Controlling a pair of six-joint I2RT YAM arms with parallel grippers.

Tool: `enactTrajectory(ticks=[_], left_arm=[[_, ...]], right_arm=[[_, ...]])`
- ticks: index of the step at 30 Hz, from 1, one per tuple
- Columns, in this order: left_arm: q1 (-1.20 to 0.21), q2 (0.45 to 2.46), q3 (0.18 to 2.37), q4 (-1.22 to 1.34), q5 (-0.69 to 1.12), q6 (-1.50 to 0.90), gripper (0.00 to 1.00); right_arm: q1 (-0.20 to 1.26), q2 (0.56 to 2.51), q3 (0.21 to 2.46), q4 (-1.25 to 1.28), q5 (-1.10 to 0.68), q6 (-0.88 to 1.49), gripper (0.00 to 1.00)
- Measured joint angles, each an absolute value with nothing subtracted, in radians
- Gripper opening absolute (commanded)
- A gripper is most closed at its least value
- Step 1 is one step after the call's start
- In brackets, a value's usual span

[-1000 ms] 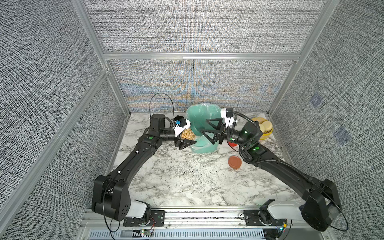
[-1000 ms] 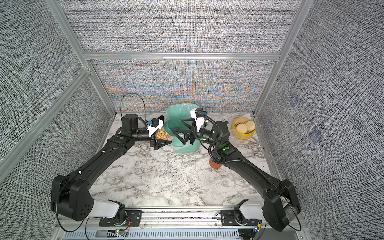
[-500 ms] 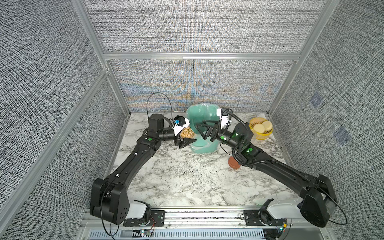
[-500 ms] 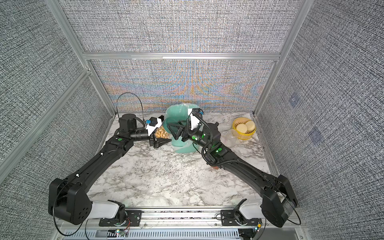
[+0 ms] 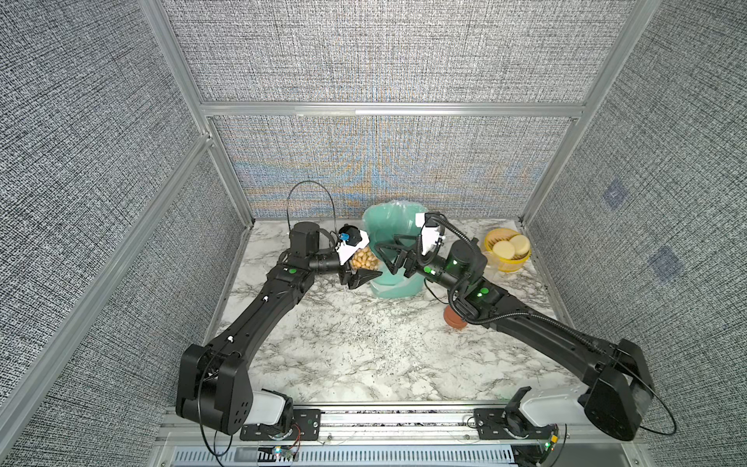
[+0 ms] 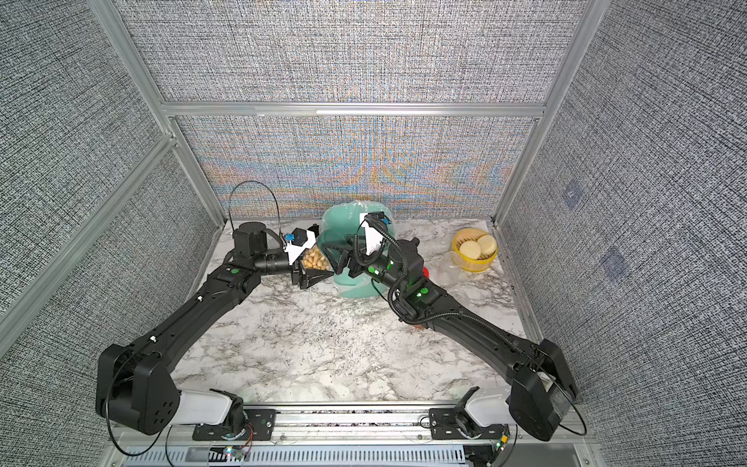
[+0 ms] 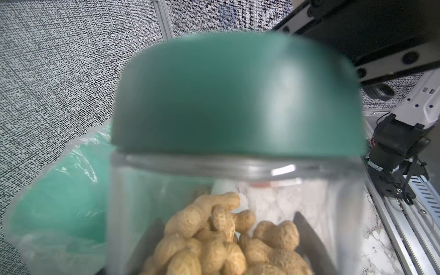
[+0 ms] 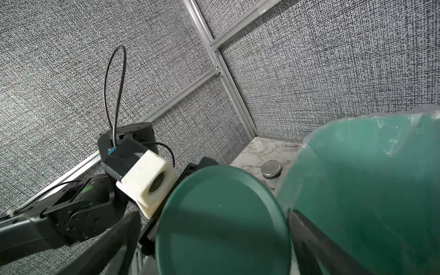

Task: Empty moldy peanuts from jars
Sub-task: Unscrew the lid from the jar.

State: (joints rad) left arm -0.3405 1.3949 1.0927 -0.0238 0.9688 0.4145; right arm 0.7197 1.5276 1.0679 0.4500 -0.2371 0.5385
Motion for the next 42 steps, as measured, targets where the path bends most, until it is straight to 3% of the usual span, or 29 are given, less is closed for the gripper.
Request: enactTrajectory(ticks=[14, 20, 27, 42], left_arm=[[-0.34, 1.391, 1.093, -0.024, 0.969, 0.411, 0.0], [-0.34, 1.391, 1.102, -0.043, 0.98, 0.42, 0.0], [-0.339, 1.399, 1.135, -0.1, 0.988, 0.493, 0.0], [-0.34, 1.44, 1.197, -0.263, 1.09, 0.621, 0.0]], right_arm=[[0.719, 1.544, 1.079, 0.395, -0.237, 0.539, 0.97], [0.712, 1.544, 1.069, 0.43, -0.3, 0.484, 0.81], [0.659, 1.548, 1.069, 0.444, -0.451, 0.371, 0.51], [0.542, 1.597, 1.118, 0.408, -0.838, -0.049, 0.5]])
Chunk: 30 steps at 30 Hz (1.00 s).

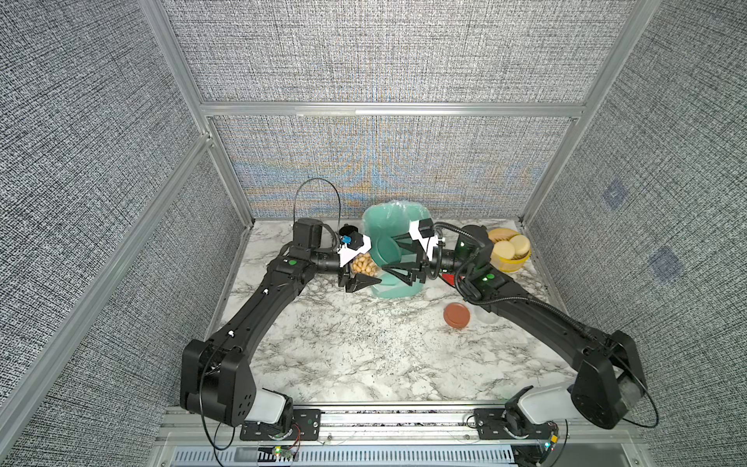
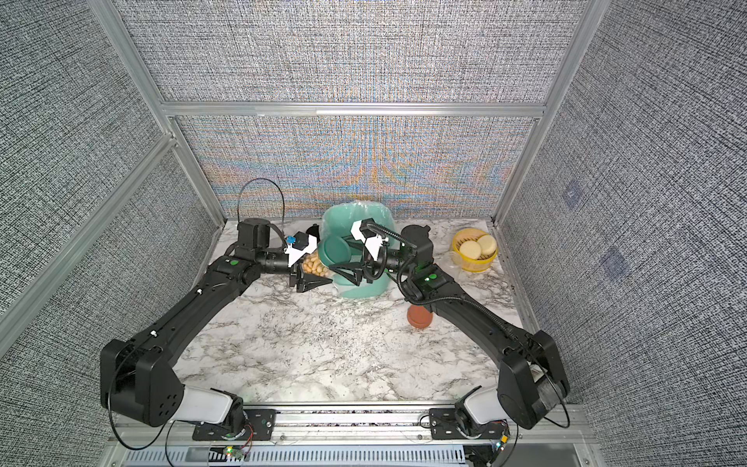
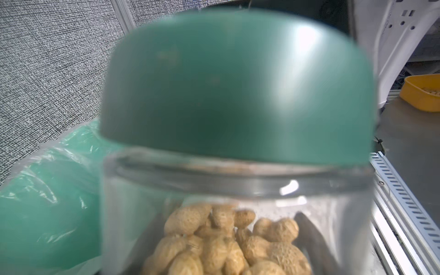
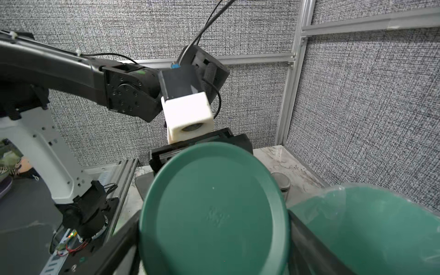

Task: Empty moldy peanuts from jars
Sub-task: Unscrew the lid from the jar.

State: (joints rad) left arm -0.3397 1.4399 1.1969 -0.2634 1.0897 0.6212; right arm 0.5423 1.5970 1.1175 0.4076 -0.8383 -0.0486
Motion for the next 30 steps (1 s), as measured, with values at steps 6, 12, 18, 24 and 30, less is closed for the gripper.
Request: enactTrajectory(ticks=[6, 12, 18, 24, 30], left_arm=[[-0.34, 1.448, 1.206, -0.264, 1.11, 0.658, 0.0], [-0.339, 1.457, 1.215, -0.268, 1.124, 0.672, 0.0], [-0.337, 1.457, 1.215, -0.289, 1.122, 0.638, 0.0], [-0.333, 1.456, 1.21, -0.281, 1.116, 0.595, 0.0], [-0.333, 1.456, 1.204, -0.252, 1.113, 0.569, 0.0]], right_arm=[[0.511, 1.616, 1.144, 0.396, -0.942, -0.205, 0.52], [0.482, 1.658, 1.195, 0.371, -1.051, -0.317, 0.65], [0.478, 1.67, 1.216, 0.35, -1.07, -0.365, 0.98], [0.481, 1.644, 1.187, 0.407, -0.992, -0.226, 0.98], [0.487, 1.613, 1.157, 0.441, -0.972, -0.145, 0.98]])
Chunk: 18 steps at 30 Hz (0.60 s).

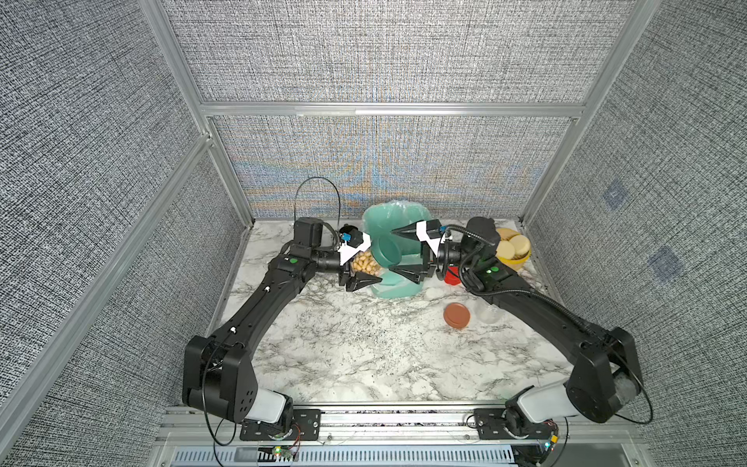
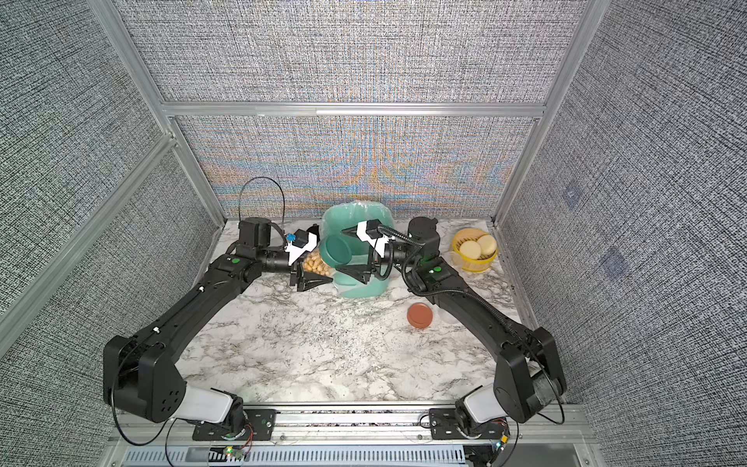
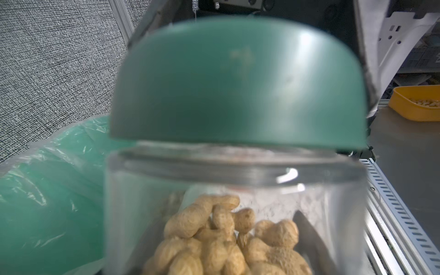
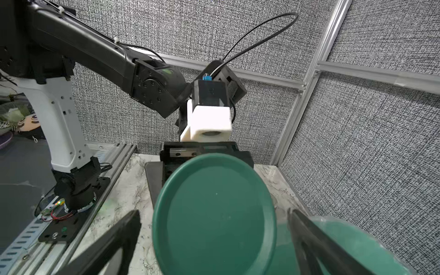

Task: Empty moldy peanuts from jars
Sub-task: Unscrew the lid from the jar.

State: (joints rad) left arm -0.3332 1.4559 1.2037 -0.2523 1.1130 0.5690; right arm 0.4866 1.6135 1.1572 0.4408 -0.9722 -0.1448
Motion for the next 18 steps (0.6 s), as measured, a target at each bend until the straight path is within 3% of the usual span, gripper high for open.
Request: enactTrajectory(ticks=[10, 18], left_arm=[[-0.333, 1.436, 1.171, -0.198, 1.073, 0.533, 0.0], [-0.332, 1.435, 1.156, -0.157, 1.057, 0.514, 0.0]], right_arm=[[0.494, 1.62, 1.123, 0.614, -0.931, 0.237, 0.98], [0.573, 1.536, 1.04, 0.661, -0.691, 0.432, 0.98]])
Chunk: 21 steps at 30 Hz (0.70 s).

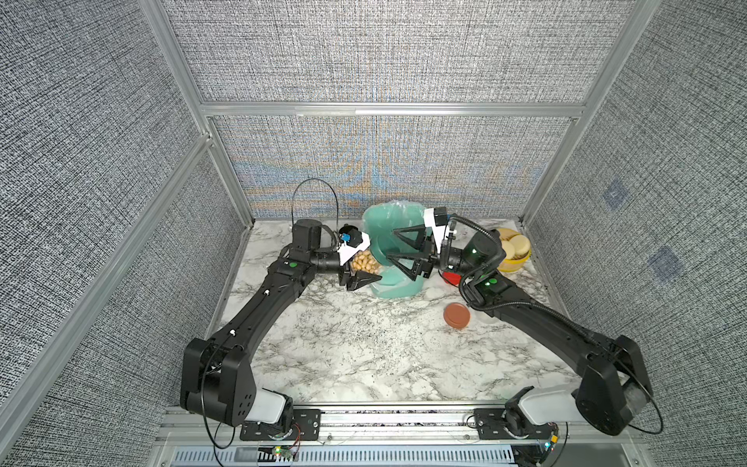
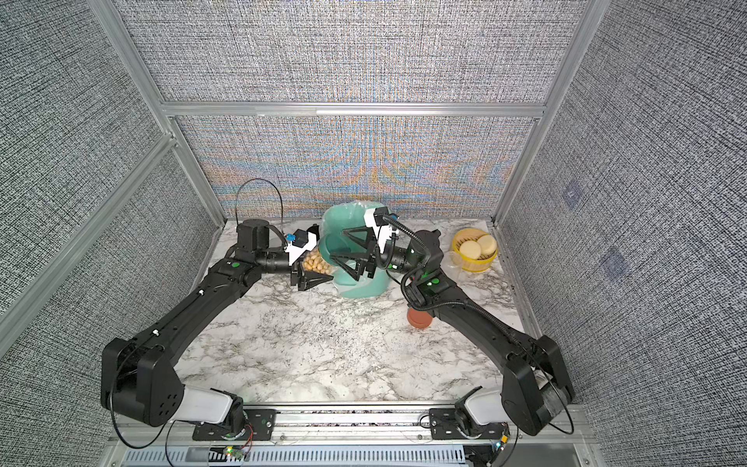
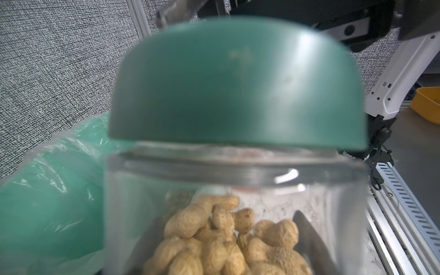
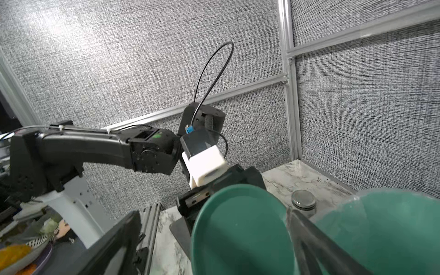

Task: Empty moldy peanuts from jars
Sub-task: Unscrew the lid from the jar.

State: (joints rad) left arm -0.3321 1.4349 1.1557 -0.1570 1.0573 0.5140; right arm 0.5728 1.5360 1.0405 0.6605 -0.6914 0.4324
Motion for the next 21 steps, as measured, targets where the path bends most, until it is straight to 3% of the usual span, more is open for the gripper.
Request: enactTrajectory(ticks=[9, 21], left_arm=[[-0.331, 1.434, 1.145, -0.126, 1.048, 0.49, 0.0], [-0.331, 1.431, 1.14, -0.122, 1.045, 0.482, 0.0]], right_arm=[[0.63, 1.518, 0.929, 0.669, -0.409, 0.577, 0.98], [0.655, 1.535, 0.925, 0.737, -0.371, 0.588, 0.98]])
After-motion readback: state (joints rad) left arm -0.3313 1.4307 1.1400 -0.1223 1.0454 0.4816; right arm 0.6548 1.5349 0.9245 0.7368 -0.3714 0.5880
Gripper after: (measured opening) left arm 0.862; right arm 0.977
